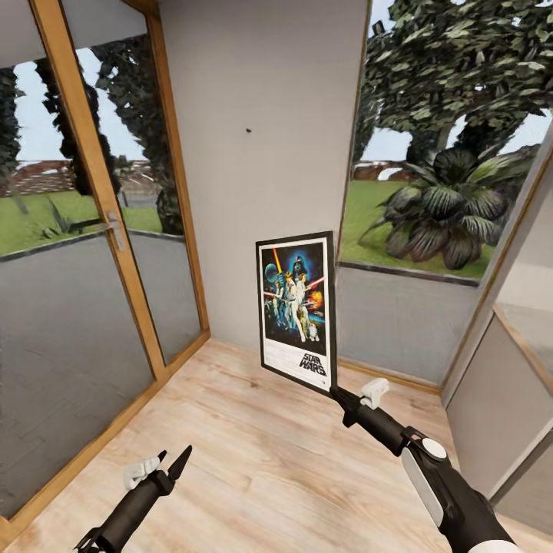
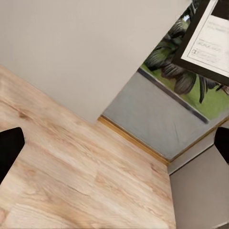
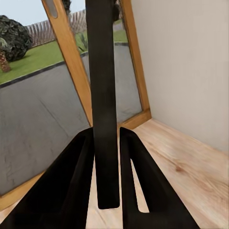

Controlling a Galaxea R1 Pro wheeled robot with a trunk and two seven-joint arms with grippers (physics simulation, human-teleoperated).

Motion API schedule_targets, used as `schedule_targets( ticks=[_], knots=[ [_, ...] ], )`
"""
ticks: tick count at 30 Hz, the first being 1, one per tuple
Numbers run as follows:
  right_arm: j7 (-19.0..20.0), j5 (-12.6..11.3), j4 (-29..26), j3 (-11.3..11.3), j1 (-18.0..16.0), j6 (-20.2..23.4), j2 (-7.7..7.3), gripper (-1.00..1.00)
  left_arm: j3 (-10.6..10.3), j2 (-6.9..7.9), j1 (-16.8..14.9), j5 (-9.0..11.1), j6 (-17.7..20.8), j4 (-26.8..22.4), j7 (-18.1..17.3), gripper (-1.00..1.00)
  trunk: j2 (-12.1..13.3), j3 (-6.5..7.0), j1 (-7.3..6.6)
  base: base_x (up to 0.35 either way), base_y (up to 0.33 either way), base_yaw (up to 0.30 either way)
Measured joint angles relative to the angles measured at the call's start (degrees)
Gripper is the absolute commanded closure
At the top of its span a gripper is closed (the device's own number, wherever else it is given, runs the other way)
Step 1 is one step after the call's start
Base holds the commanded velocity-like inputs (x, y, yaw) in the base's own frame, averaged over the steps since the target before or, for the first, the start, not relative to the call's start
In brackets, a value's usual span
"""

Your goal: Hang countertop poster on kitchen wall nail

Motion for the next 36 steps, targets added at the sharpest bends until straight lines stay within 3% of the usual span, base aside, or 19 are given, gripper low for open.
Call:
schedule_targets(
  ticks=[36],
  knots=[
    [0.08, -0.08, -0.32, -0.09, 0.0, -0.01, 0.0, 1.0, 0.33, 0.04, 0.0, -0.02, 0.0, -0.07, 0.0, -1.0, 0.0, 0.35, 0.0, 0.135, 0.333, -0.001]
  ],
)
